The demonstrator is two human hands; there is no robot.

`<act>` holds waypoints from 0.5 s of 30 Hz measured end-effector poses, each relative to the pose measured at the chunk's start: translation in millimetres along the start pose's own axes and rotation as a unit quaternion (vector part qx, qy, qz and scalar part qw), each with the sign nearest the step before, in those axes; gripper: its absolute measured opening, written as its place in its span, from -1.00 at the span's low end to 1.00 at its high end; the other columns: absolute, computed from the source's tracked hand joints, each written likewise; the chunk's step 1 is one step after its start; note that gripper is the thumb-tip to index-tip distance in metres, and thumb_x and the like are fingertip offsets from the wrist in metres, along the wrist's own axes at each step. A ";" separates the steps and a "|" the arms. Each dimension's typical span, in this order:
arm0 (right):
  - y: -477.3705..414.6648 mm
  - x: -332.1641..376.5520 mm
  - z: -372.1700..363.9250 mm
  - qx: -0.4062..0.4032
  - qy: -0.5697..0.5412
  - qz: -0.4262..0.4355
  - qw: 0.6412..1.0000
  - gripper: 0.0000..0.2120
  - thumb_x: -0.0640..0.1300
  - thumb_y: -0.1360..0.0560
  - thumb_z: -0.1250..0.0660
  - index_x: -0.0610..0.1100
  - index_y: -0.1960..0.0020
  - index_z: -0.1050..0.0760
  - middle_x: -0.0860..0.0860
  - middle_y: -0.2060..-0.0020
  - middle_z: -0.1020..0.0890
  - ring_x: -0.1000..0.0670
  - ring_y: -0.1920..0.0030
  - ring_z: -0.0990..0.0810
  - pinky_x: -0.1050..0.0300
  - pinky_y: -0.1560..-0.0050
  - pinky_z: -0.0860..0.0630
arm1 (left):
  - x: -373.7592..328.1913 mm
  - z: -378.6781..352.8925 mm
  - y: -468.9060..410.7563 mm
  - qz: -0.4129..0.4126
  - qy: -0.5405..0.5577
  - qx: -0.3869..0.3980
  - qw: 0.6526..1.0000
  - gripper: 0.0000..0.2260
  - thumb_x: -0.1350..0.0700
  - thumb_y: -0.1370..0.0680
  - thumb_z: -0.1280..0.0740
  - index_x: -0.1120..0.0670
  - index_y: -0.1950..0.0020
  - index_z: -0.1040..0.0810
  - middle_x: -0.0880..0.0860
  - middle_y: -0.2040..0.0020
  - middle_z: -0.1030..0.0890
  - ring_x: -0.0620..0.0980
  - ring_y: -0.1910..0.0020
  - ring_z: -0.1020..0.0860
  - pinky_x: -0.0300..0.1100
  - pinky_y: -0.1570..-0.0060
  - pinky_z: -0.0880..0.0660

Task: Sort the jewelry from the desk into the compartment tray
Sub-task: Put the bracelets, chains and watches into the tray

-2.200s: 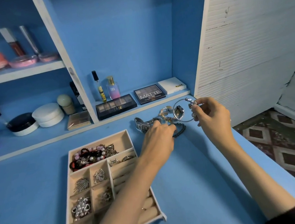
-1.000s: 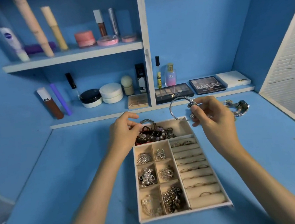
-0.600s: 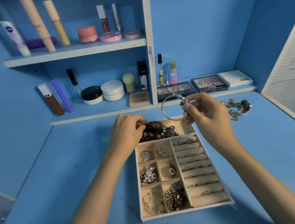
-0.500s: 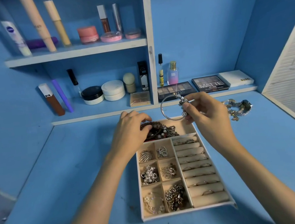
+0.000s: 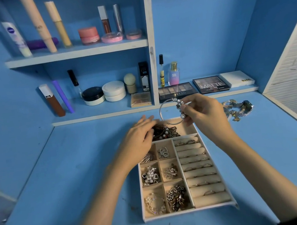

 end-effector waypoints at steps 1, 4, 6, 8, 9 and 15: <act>-1.6 -4.1 -2.7 0.012 0.002 -0.022 1.000 -0.94 -0.23 -0.51 -0.30 -0.13 0.10 -0.54 -0.12 0.39 -0.61 -0.04 0.42 -0.58 0.08 0.29 -0.56 | 3.4 4.1 2.2 0.021 0.029 -0.040 0.999 -0.67 0.18 -0.60 -0.14 0.00 -0.37 -0.38 -0.06 -0.40 -0.37 -0.12 -0.42 -0.23 -0.26 -0.37 -0.09; -5.2 -19.2 -12.0 0.058 -0.047 -0.114 0.991 -0.93 -0.24 -0.51 -0.31 -0.15 0.13 -0.55 -0.09 0.46 -0.57 -0.06 0.46 -0.56 -0.12 0.17 -0.60 | 8.8 9.8 8.2 0.069 0.071 -0.104 0.990 -0.70 0.19 -0.58 -0.19 0.03 -0.30 -0.46 0.01 -0.16 -0.57 0.03 -0.12 -0.49 -0.33 -0.04 -0.31; -7.2 -26.1 -15.6 0.078 -0.037 -0.145 0.986 -0.95 -0.26 -0.50 -0.32 -0.16 0.12 -0.55 -0.12 0.41 -0.58 -0.04 0.45 -0.56 -0.06 0.16 -0.64 | 8.6 9.5 10.3 0.080 0.081 -0.111 0.987 -0.71 0.19 -0.57 -0.21 0.03 -0.28 -0.48 0.03 -0.11 -0.59 0.06 -0.06 -0.49 -0.25 -0.02 -0.36; -9.4 -29.2 -15.9 0.080 0.028 -0.138 0.987 -0.95 -0.23 -0.50 -0.32 -0.17 0.10 -0.56 -0.19 0.36 -0.61 -0.06 0.41 -0.59 0.03 0.21 -0.62 | 10.3 8.9 10.9 0.081 0.091 -0.120 0.985 -0.72 0.20 -0.56 -0.22 0.04 -0.26 -0.50 0.01 -0.13 -0.58 0.01 -0.09 -0.50 -0.23 -0.09 -0.37; -11.0 -29.5 -15.3 0.075 0.067 -0.121 0.987 -0.94 -0.21 -0.49 -0.33 -0.17 0.10 -0.57 -0.21 0.34 -0.64 -0.09 0.38 -0.60 0.03 0.22 -0.60 | 11.9 8.4 10.6 0.081 0.090 -0.124 0.985 -0.72 0.20 -0.56 -0.23 0.03 -0.25 -0.51 -0.01 -0.15 -0.57 -0.02 -0.13 -0.50 -0.21 -0.14 -0.36; -12.0 -25.0 -21.0 0.093 0.242 -0.026 0.965 -0.87 -0.14 -0.48 -0.35 -0.17 0.07 -0.64 -0.15 0.29 -0.68 -0.14 0.24 -0.64 0.11 0.17 -0.56 | 16.1 5.8 10.1 0.081 0.063 -0.137 0.985 -0.75 0.17 -0.53 -0.27 0.01 -0.19 -0.56 -0.05 -0.21 -0.53 -0.09 -0.24 -0.42 -0.30 -0.19 -0.26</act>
Point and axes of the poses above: each hand's wrist, its own y-axis away from the middle knuckle, its own z-axis out of the back of the hand, x = y × z, the point moved 5 cm from there along -y, towards the middle knuckle
